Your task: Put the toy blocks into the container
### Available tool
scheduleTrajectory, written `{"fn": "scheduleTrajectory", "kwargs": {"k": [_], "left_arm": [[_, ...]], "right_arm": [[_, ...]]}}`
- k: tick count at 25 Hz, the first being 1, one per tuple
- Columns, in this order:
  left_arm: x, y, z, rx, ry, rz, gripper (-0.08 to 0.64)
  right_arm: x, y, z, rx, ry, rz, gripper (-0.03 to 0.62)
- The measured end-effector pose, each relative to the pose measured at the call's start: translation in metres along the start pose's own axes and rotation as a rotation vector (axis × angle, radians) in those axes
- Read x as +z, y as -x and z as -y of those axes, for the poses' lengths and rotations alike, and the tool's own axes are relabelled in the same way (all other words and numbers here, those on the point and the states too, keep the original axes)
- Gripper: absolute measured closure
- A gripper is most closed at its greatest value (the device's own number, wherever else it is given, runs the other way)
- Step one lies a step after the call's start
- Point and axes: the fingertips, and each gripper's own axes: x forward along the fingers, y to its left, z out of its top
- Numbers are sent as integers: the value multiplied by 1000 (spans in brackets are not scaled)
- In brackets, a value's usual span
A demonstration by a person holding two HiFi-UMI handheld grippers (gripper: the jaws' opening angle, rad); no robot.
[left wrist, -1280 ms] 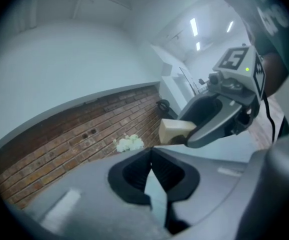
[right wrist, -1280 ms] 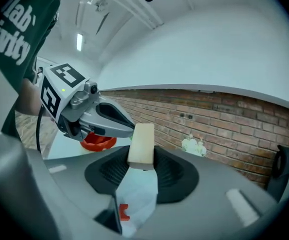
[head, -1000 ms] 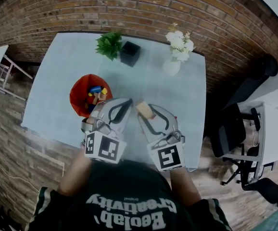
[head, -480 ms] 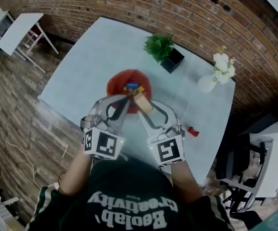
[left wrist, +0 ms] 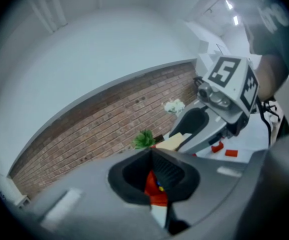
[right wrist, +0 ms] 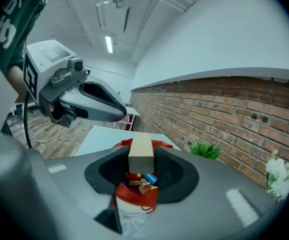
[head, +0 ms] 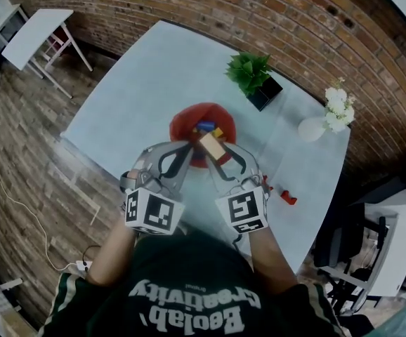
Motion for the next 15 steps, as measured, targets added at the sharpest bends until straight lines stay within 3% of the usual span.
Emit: {"fn": "scheduleTrajectory", "kwargs": {"k": [15], "left_arm": [[-15, 6, -15, 14, 9, -20, 557]], "right_arm": [[2, -18, -1, 2, -2, -13, 428]]}}
